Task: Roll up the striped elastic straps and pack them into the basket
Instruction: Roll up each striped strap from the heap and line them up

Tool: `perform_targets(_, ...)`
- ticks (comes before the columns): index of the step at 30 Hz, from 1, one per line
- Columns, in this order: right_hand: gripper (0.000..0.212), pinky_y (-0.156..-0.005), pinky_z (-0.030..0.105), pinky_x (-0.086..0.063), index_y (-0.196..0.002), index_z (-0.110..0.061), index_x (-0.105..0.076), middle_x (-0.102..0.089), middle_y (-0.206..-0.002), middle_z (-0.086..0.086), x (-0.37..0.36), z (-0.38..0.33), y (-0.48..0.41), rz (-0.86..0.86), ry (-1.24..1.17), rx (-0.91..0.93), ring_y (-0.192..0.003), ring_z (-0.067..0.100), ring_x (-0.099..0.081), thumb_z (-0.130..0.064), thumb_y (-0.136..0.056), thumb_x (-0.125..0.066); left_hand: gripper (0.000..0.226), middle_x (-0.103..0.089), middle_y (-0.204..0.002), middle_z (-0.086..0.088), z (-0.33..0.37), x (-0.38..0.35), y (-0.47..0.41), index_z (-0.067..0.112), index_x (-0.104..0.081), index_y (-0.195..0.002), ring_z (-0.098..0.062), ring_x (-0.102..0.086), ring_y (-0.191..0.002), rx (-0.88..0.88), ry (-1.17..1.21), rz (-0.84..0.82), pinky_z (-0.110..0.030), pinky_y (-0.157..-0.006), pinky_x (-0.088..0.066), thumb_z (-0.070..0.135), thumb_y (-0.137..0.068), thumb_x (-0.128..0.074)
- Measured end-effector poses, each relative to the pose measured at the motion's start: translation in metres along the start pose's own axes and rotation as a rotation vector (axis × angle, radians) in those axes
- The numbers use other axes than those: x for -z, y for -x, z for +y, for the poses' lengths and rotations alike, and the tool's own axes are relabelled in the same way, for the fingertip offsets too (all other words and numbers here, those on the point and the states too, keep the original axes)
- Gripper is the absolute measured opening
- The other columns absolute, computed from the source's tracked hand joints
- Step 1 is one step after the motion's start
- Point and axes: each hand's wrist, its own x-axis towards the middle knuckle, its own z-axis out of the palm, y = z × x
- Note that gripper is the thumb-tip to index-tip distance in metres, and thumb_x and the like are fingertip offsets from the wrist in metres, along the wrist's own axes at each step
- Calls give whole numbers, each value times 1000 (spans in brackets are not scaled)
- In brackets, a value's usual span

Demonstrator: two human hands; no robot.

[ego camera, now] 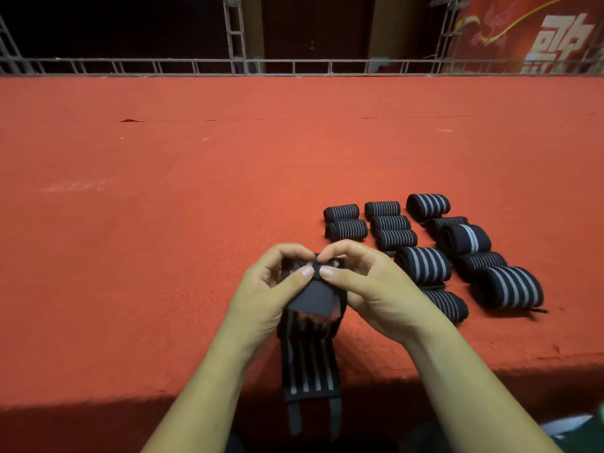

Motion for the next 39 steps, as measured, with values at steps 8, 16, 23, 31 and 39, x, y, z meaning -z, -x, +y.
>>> perform_targets(8, 37, -94, 36, -54, -112, -13, -70, -72, -105, 3, -2, -20, 1, 104, 327, 168, -100, 19, -67, 9, -82, -72, 35, -72, -119, -2, -4, -1, 6, 19, -61, -126, -19, -67, -112, 52, -137, -81, -32, -95, -54, 24, -92, -65)
perform_targets(16, 37, -97, 30, -50, -105, -14, -73, -69, -104, -7, -13, -7, 1, 275, 698, 460, -108, 14, -64, 12, -79, -67, 28, -75, -98, -6, -10, -7, 2, 22, -69, -108, -19, -72, -92, 39, -238, 61, -44, -84, -55, 38, -86, -66)
perform_targets(23, 38, -96, 21, -45, -97, -12, -72, -65, -107, -2, -23, 14, 3, 238, 676, 483, -111, 15, -62, 16, -74, -59, 58, -73, -95, -2, -6, -13, 5, 11, -66, -109, -16, -69, -90, 35, -37, 147, -26, -75, -54, 58, -74, -66)
perform_targets(31, 47, -102, 39, -51, -132, -36, -53, -65, -121, -7, -17, 12, 8, 252, 588, 209, -115, 10, -63, -43, -87, -63, 38, -70, -117, -12, -6, -9, 6, 10, -55, -125, -30, -67, -112, 23, 90, 74, -39, -94, -55, 25, -91, -60)
perform_targets(39, 53, -100, 46, -52, -134, -35, -51, -70, -114, -4, -16, 8, 13, 196, 542, 270, -111, 14, -67, -15, -89, -69, 39, -66, -118, 10, 1, -5, 6, 34, -55, -126, -11, -63, -114, -164, -244, 71, -37, -104, -48, 15, -93, -54)
